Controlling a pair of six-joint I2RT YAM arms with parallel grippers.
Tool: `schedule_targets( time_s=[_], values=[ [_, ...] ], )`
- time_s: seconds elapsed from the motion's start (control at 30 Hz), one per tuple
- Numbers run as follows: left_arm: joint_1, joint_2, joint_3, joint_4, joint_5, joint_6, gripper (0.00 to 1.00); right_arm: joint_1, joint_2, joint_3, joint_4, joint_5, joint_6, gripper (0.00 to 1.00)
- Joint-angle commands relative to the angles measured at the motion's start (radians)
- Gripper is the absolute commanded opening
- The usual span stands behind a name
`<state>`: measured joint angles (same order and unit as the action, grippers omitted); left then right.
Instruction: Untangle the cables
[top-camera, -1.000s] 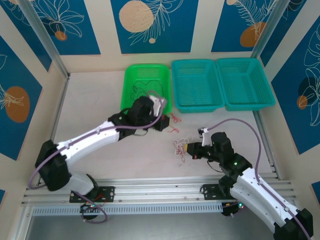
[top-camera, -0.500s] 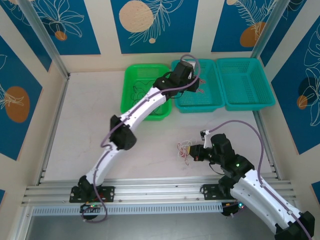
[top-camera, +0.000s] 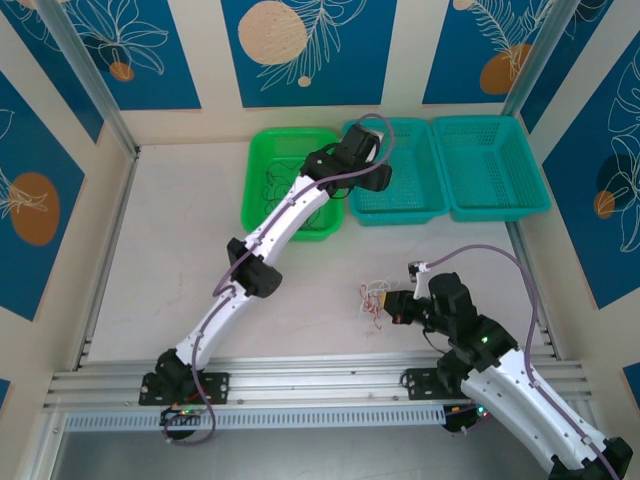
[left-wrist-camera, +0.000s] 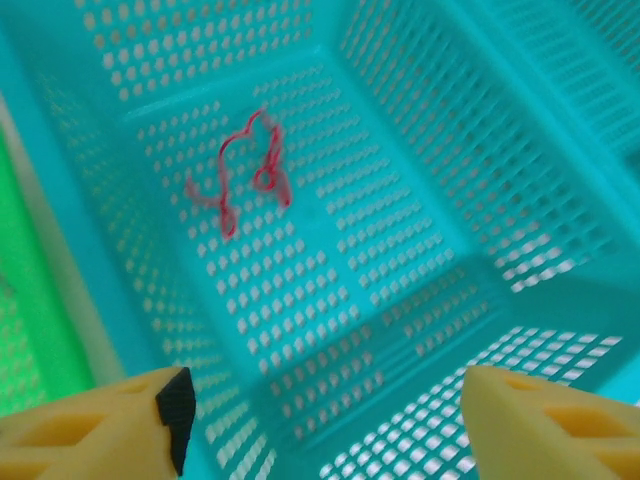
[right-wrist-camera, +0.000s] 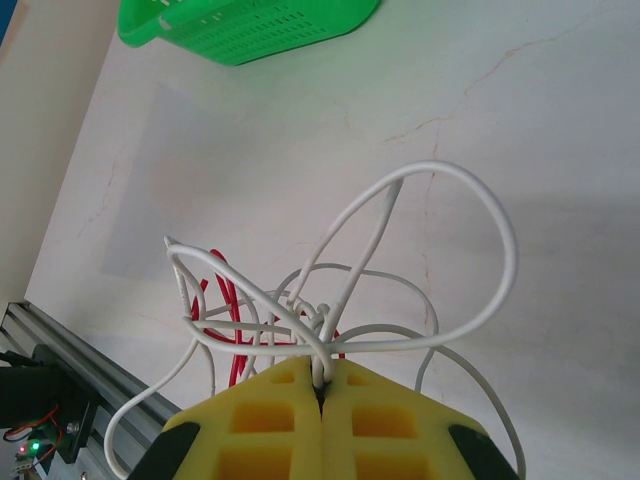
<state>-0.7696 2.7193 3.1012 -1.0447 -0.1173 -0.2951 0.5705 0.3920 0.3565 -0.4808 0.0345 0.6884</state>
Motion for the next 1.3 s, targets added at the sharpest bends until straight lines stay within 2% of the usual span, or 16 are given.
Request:
schedule_targets(
  time_s=[0.0,0.03,0.07,0.2,0.4,0.47,0.6,0.8,0.87,0.97,1.03,1.1,1.27],
  values=[
    [0.003,-0.039,0.059,-0.212,-0.12,0.106,0.9,0.009,0.014,-0.016,0.04,0.019,0.006,0.0],
    [0.001,-0.043,0.059,-0.244,-0.135,0.136,0.99,0.008,0.021,-0.016,0.043,0.017,0.005,0.0],
    [0.003,-0.048,0.059,-0.27,-0.147,0.165,1.0,0.008,0.027,-0.016,0.047,0.015,0.005,0.0],
    [0.012,-0.098,0.059,-0.392,-0.207,0.314,1.0,0.008,0.039,-0.022,0.053,0.005,0.015,0.0],
    [0.112,-0.287,-0.006,-0.47,-0.138,0.314,1.0,0.008,0.037,-0.039,0.069,0.0,0.04,0.0],
    [0.148,-0.383,-0.084,-0.47,-0.095,0.317,1.0,0.008,0.038,-0.042,0.079,0.001,0.037,0.0],
    [0.206,-0.602,-0.304,-0.43,0.065,0.327,1.0,0.009,0.037,-0.05,0.112,-0.008,0.013,0.0],
    [0.214,-0.808,-0.53,-0.354,0.352,0.333,1.0,0.005,0.038,-0.056,0.233,-0.102,-0.026,0.0],
    [0.21,-0.884,-0.644,-0.299,0.437,0.336,1.0,-0.005,0.039,-0.062,0.307,-0.16,-0.001,0.0],
    [0.214,-1.076,-0.947,-0.117,0.547,0.313,1.0,-0.046,0.07,-0.07,0.45,-0.261,0.084,0.0],
    [0.225,-1.204,-1.178,0.036,0.613,0.254,1.0,-0.085,0.117,-0.062,0.535,-0.333,0.14,0.0],
    [0.225,-1.282,-1.337,0.143,0.67,0.188,1.0,-0.114,0.173,-0.045,0.602,-0.391,0.178,0.0],
    [0.211,-1.422,-1.637,0.445,0.73,0.008,1.0,-0.188,0.346,0.025,0.755,-0.56,0.277,0.0]
  ],
)
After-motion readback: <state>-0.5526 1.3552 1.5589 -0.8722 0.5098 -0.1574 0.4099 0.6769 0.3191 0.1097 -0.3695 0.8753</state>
